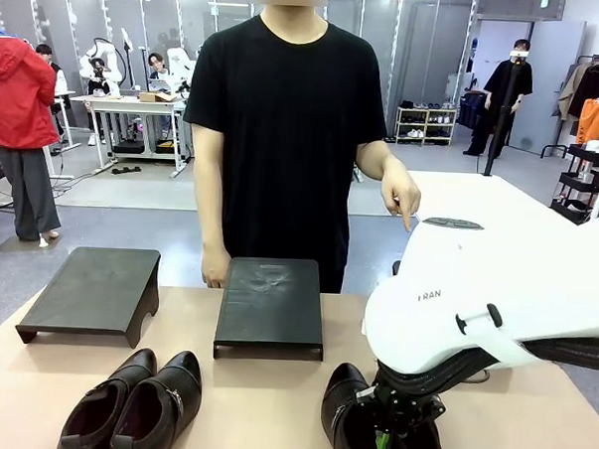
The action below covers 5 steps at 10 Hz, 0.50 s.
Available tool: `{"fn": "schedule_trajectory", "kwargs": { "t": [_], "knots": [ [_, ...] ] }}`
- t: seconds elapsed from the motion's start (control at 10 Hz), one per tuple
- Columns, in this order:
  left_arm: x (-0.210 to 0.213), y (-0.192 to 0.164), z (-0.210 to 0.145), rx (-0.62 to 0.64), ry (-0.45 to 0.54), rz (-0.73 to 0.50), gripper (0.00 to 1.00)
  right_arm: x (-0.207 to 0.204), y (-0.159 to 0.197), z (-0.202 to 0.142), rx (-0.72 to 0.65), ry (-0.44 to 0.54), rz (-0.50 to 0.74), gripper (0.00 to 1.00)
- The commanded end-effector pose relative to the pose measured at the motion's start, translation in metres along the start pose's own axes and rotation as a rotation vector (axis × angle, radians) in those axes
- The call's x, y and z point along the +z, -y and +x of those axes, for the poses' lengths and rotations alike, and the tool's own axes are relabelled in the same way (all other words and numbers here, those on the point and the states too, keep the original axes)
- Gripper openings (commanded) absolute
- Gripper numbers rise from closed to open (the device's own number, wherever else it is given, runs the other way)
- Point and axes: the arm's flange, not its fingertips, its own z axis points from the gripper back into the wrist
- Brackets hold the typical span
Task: Place the shoes on the stand as instructed by the person.
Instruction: Pick up one pair of Shoes and place it on the Shoes Stand indicated by the person.
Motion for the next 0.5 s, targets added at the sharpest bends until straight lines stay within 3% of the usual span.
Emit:
{"fn": "schedule_trajectory", "kwargs": {
  "t": [0.0,0.4],
  "knots": [
    [0.002,-0.001,0.0,-0.014,-0.005,-0.005,1.0,0.02,0.009,-0.03,0.047,0.048,-0.015,0.0],
    [0.002,-0.001,0.0,-0.014,-0.005,-0.005,1.0,0.101,0.03,-0.031,0.173,0.12,0.002,0.0]
  ]
}}
